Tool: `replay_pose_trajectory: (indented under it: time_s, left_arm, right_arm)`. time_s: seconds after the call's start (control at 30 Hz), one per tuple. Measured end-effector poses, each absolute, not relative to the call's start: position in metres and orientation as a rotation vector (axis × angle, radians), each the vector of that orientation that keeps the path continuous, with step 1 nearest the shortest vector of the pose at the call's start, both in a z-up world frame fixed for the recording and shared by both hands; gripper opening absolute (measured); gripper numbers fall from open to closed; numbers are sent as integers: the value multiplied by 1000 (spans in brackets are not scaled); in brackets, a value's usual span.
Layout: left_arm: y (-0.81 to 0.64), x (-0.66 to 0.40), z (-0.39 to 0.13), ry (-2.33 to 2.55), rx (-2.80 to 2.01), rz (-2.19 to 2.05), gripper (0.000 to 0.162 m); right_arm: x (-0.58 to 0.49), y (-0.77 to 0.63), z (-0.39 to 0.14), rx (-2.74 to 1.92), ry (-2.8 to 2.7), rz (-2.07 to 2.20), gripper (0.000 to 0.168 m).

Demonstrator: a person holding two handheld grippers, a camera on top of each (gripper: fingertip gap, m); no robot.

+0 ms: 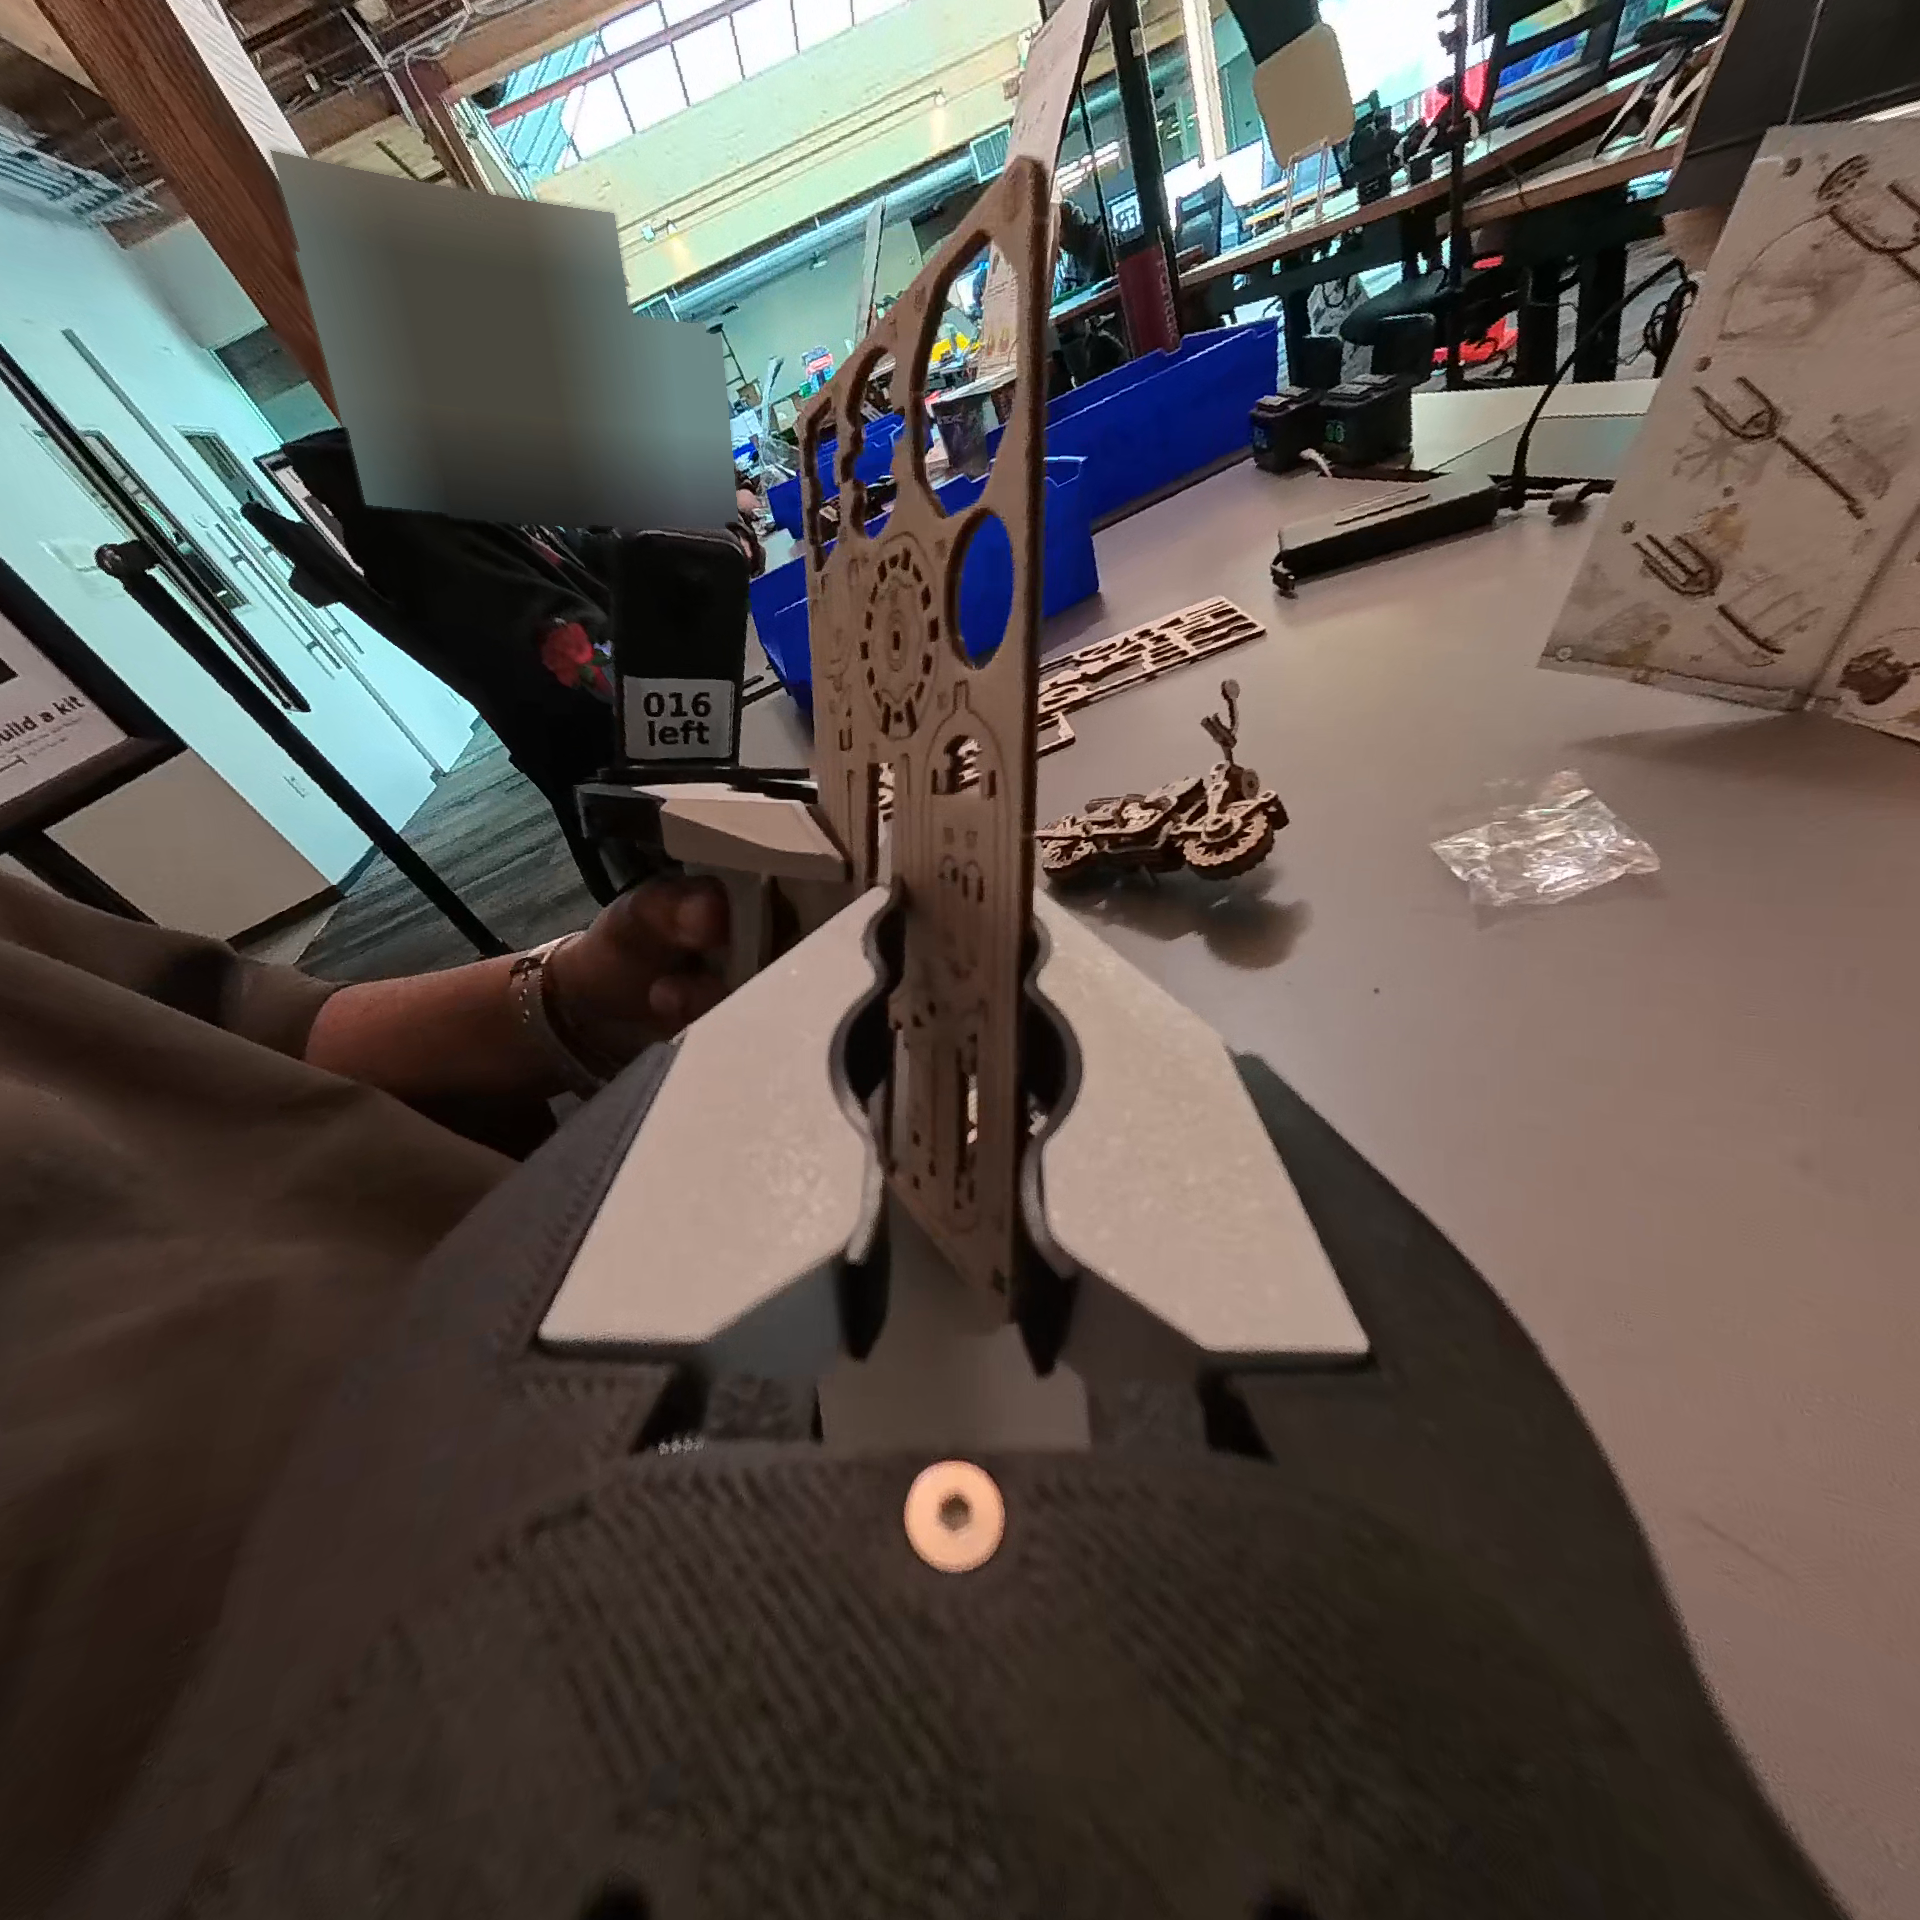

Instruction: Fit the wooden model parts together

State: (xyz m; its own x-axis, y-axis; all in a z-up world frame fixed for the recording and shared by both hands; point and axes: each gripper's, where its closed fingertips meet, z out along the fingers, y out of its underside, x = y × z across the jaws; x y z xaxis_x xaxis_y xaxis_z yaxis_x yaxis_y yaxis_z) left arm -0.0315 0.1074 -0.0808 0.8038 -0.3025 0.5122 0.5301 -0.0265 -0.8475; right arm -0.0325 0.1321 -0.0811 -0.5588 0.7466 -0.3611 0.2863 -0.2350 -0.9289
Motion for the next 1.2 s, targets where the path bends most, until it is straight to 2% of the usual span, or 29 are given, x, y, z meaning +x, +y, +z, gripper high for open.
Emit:
replay_pose_trajectory:
  time_s: [0.83,1.0,1.2]
  left_arm:
    - [110,-27,-86,-102,-1553,-430,1]
    - [113,-24,-90,-101,-1583,-464,0]
    - [114,-19,-94,-87,-1598,-495,0]
  right_arm:
    - [-29,136,-87,-1217,-1761,1774,15]
    - [-31,141,-86,-1241,-1710,1817,23]
    - [-31,142,-78,-1208,-1686,1803,24]
